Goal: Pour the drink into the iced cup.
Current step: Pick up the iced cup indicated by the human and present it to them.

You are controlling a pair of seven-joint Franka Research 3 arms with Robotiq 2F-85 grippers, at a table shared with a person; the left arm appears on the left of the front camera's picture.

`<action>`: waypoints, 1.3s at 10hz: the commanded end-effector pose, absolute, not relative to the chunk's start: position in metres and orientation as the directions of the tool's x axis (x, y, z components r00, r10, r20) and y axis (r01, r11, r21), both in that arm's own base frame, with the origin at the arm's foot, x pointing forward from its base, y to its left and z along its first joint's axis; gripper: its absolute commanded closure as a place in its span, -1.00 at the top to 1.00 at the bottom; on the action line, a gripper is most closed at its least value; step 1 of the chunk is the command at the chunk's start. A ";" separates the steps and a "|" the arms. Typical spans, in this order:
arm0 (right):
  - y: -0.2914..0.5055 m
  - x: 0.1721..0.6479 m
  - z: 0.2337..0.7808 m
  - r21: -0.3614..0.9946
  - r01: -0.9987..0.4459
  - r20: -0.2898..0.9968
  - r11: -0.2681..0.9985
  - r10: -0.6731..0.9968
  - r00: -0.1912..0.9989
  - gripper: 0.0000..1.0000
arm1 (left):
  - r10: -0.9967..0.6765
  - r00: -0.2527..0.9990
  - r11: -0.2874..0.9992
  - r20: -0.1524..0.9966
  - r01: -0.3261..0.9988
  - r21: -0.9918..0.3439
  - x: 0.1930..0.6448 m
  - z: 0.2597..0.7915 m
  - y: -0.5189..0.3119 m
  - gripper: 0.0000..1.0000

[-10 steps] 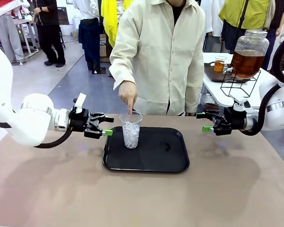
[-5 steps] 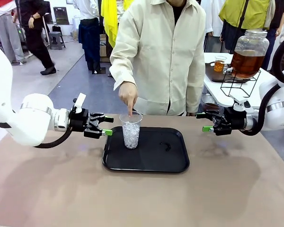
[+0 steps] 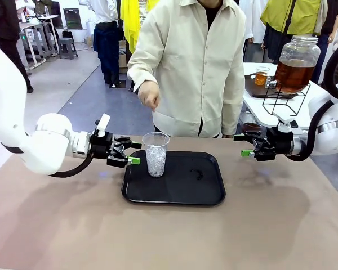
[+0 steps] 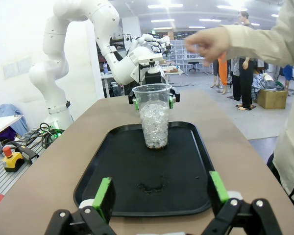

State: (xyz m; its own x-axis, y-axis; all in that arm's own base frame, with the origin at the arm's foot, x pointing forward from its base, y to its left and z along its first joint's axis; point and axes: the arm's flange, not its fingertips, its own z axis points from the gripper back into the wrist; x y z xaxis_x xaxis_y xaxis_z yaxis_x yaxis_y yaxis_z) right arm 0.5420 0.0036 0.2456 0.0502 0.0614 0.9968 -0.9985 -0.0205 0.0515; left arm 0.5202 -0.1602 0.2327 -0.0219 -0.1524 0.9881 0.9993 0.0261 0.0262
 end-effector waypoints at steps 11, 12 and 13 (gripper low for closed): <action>0.005 0.542 0.248 0.056 -0.998 0.996 -0.022 0.065 0.055 1.00 | -0.133 -0.024 0.051 0.991 0.998 0.031 0.534 0.225 -0.192 1.00; 0.005 0.542 0.248 0.056 -0.998 0.996 -0.022 0.065 0.055 1.00 | -0.129 -0.025 0.044 0.991 0.999 0.031 0.532 0.224 -0.195 1.00; 0.005 0.542 0.248 0.056 -0.998 0.996 -0.022 0.065 0.055 1.00 | -0.125 -0.026 0.044 0.992 0.999 0.031 0.531 0.224 -0.197 1.00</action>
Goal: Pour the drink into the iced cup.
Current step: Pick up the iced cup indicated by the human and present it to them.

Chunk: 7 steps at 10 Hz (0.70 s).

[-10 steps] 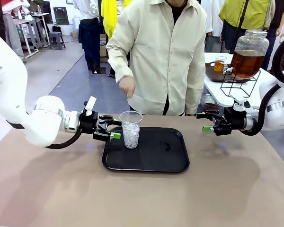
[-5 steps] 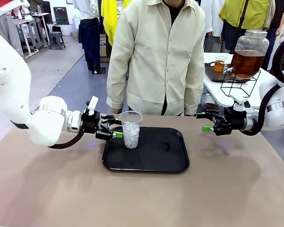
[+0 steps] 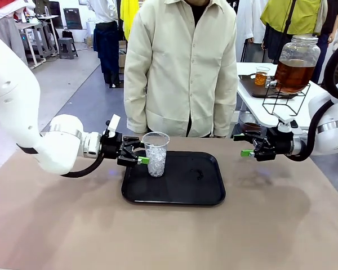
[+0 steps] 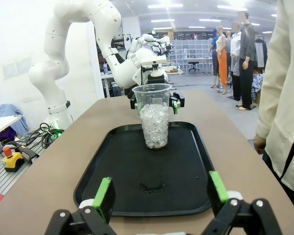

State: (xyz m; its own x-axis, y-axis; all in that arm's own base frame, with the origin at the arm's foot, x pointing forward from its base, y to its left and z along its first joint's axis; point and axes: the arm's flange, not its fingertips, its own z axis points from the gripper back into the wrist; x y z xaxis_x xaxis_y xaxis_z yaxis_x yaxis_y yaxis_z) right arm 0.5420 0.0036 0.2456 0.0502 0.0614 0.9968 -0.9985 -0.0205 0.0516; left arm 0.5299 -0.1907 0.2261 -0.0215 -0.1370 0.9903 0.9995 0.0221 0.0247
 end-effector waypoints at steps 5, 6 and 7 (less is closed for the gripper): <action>0.005 0.542 0.248 0.056 -0.998 0.996 -0.022 0.065 0.055 1.00 | -0.099 -0.021 0.058 0.995 0.998 0.026 0.531 0.221 -0.215 1.00; 0.005 0.542 0.248 0.056 -0.998 0.996 -0.022 0.065 0.055 1.00 | -0.094 -0.020 0.061 0.995 0.998 0.025 0.532 0.220 -0.217 1.00; 0.005 0.542 0.248 0.056 -0.998 0.996 -0.022 0.065 0.055 1.00 | -0.090 -0.021 0.064 0.996 0.998 0.026 0.532 0.219 -0.220 1.00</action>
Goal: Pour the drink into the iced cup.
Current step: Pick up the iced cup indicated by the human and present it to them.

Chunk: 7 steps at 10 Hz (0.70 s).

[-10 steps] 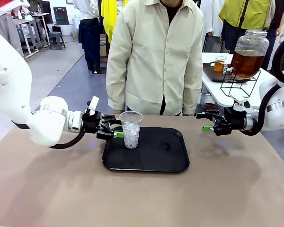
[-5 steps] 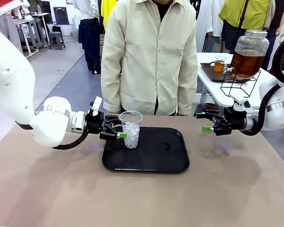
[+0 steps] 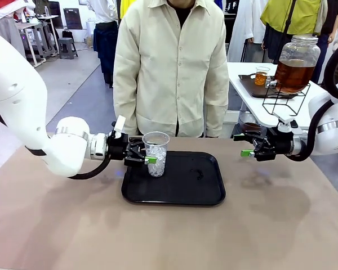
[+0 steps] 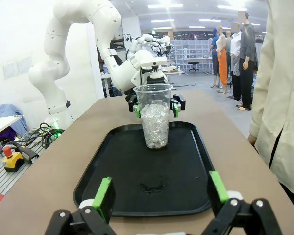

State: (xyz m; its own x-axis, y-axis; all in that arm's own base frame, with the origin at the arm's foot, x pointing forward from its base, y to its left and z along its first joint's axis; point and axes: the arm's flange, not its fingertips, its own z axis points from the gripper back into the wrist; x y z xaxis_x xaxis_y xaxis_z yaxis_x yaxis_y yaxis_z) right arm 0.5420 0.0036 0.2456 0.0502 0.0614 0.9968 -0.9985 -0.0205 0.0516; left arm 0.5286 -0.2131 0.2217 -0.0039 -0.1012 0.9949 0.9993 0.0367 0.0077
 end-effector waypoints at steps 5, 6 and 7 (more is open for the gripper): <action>0.005 0.542 0.248 0.056 -0.998 0.996 -0.022 0.065 0.055 1.00 | -0.113 -0.004 0.056 0.994 0.998 0.010 0.532 0.218 -0.229 0.60; 0.005 0.542 0.248 0.056 -0.998 0.996 -0.022 0.065 0.055 1.00 | -0.103 -0.015 0.056 0.995 0.998 0.021 0.532 0.218 -0.229 0.20; 0.005 0.542 0.248 0.056 -0.998 0.996 -0.022 0.065 0.055 1.00 | -0.097 -0.018 0.055 0.995 0.998 0.023 0.530 0.218 -0.230 0.20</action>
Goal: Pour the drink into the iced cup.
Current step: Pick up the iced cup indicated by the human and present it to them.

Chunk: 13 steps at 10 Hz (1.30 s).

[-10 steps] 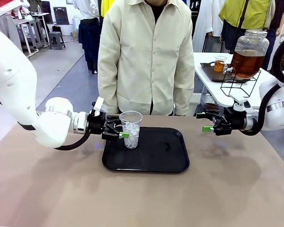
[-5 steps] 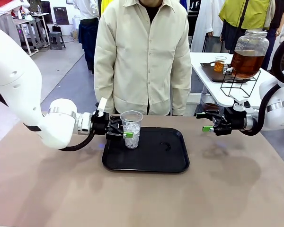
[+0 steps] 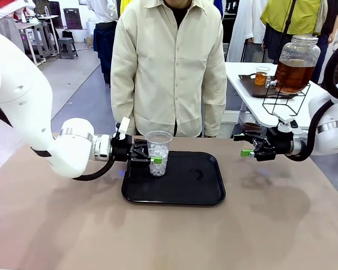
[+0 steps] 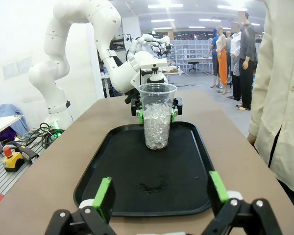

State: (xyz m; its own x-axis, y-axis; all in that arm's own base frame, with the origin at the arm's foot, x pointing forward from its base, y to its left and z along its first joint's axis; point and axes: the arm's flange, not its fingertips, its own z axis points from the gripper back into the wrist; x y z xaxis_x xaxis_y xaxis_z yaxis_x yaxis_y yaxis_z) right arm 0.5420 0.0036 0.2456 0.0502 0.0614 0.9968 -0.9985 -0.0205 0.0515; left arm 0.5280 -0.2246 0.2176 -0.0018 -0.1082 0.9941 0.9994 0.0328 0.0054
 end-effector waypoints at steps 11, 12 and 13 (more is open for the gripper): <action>0.005 0.542 0.248 0.056 -0.998 0.996 -0.022 0.065 0.055 1.00 | -0.074 -0.143 0.106 0.987 0.983 0.151 0.561 0.367 -0.234 0.20; 0.005 0.542 0.248 0.056 -0.998 0.996 -0.022 0.065 0.055 1.00 | -0.069 -0.150 0.111 0.986 0.981 0.157 0.566 0.378 -0.233 0.20; 0.005 0.542 0.248 0.056 -0.998 0.996 -0.022 0.065 0.055 1.00 | -0.059 -0.148 0.091 0.987 0.984 0.153 0.571 0.386 -0.231 0.20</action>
